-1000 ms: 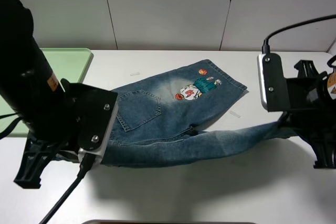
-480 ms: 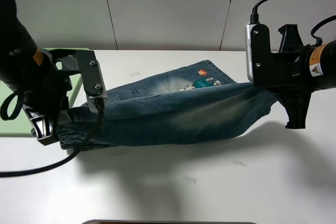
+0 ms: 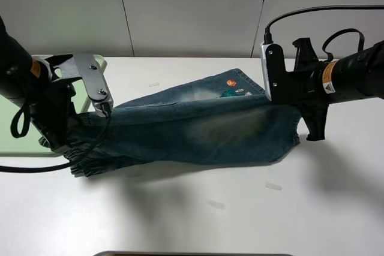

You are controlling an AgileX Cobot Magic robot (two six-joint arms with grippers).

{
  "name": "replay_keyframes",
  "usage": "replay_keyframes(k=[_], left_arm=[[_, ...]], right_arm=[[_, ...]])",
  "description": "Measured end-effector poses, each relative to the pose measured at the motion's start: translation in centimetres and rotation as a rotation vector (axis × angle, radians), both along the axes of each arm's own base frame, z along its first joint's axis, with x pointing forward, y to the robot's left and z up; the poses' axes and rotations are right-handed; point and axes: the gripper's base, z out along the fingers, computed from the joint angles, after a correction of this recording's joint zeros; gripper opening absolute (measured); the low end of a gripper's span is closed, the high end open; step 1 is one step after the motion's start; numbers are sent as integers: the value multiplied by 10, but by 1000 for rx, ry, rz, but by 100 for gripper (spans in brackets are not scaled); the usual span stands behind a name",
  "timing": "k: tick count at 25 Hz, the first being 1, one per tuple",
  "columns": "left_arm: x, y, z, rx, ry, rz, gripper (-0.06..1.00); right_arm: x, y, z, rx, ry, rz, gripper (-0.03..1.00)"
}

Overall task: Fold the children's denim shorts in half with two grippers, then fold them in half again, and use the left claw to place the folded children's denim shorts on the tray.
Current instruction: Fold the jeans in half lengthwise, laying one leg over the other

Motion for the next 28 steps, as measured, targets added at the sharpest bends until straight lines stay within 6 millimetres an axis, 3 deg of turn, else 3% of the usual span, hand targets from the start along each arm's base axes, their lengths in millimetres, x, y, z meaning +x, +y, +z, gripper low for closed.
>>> replay_keyframes(k=[10, 21, 23, 25, 28], left_arm=[[-2, 15, -31, 60, -119, -179, 2], [19, 40, -58, -3, -103, 32, 4], [20, 44, -58, -20, -116, 71, 12], [22, 49, -59, -34, -125, 113, 31], [26, 54, -57, -86, -169, 191, 56]], right_arm=[[53, 25, 2, 136, -8, -114, -3], [73, 43, -19, 198, -19, -32, -3], [76, 45, -19, 232, -37, -11, -2], [80, 44, -17, 271, -63, 3, 3], [89, 42, -7, 350, -122, 6, 31]])
